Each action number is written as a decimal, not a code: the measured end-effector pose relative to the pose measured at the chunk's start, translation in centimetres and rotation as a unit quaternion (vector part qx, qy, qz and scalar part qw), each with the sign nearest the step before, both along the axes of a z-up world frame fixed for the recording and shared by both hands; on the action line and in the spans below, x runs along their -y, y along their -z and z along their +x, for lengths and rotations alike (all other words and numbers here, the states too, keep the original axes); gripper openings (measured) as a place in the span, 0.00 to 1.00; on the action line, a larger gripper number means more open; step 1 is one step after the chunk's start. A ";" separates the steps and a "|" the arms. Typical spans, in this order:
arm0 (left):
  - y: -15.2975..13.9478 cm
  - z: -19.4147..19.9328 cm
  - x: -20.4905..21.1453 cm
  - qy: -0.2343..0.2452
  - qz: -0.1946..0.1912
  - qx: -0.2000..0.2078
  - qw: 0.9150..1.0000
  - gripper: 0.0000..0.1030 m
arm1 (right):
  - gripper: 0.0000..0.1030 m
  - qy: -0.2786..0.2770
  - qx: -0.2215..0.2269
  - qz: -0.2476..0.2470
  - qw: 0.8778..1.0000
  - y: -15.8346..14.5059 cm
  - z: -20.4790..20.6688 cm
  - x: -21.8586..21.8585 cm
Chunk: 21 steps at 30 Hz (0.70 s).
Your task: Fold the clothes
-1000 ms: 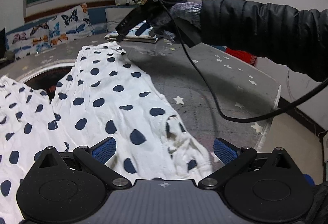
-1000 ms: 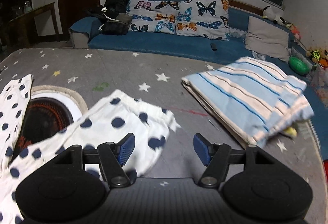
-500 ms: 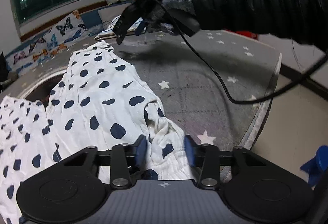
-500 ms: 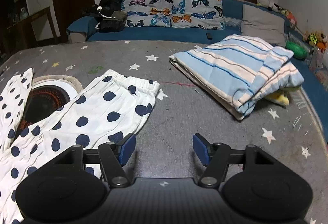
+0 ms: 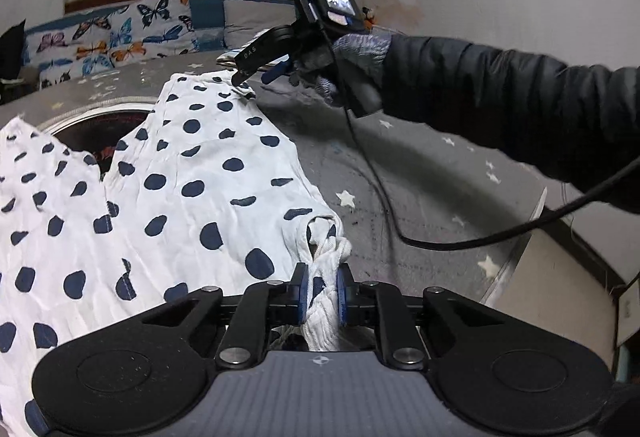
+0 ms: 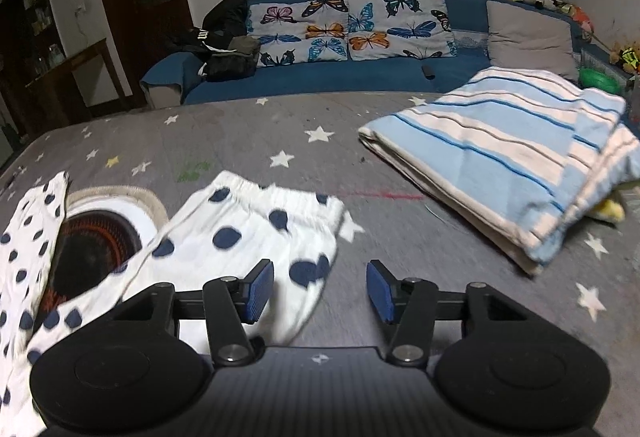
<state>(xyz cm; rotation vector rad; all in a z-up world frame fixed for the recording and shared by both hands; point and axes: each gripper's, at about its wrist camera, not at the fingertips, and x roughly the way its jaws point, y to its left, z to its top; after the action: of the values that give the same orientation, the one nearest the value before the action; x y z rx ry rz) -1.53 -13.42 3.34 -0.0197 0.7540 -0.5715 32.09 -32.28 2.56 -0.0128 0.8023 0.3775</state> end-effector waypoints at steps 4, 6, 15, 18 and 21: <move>-0.4 0.4 -0.6 -0.010 -0.017 -0.008 1.000 0.15 | 0.50 0.010 0.001 0.003 1.000 0.7 1.7 -0.7; -0.5 0.5 -0.9 -0.014 -0.024 -0.011 1.000 0.15 | 0.49 0.011 0.007 0.000 1.000 0.9 2.2 -1.1; -0.8 0.2 -1.6 -0.018 -0.036 -0.006 0.999 0.14 | 0.08 0.026 0.014 -0.018 0.999 0.6 2.8 -2.0; -1.0 -0.1 -2.2 -0.026 -0.047 -0.001 0.999 0.14 | 0.07 0.043 0.020 -0.020 0.999 -0.2 2.5 -1.9; -1.2 -0.6 -3.0 -0.033 -0.059 0.003 0.998 0.13 | 0.07 0.047 0.028 -0.024 0.998 -1.4 2.2 -2.2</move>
<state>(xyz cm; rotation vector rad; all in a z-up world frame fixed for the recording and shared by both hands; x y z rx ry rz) -2.13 -10.37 4.54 -0.1512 0.7102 -0.5525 34.29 -30.07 3.97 -0.0304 0.7537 0.2681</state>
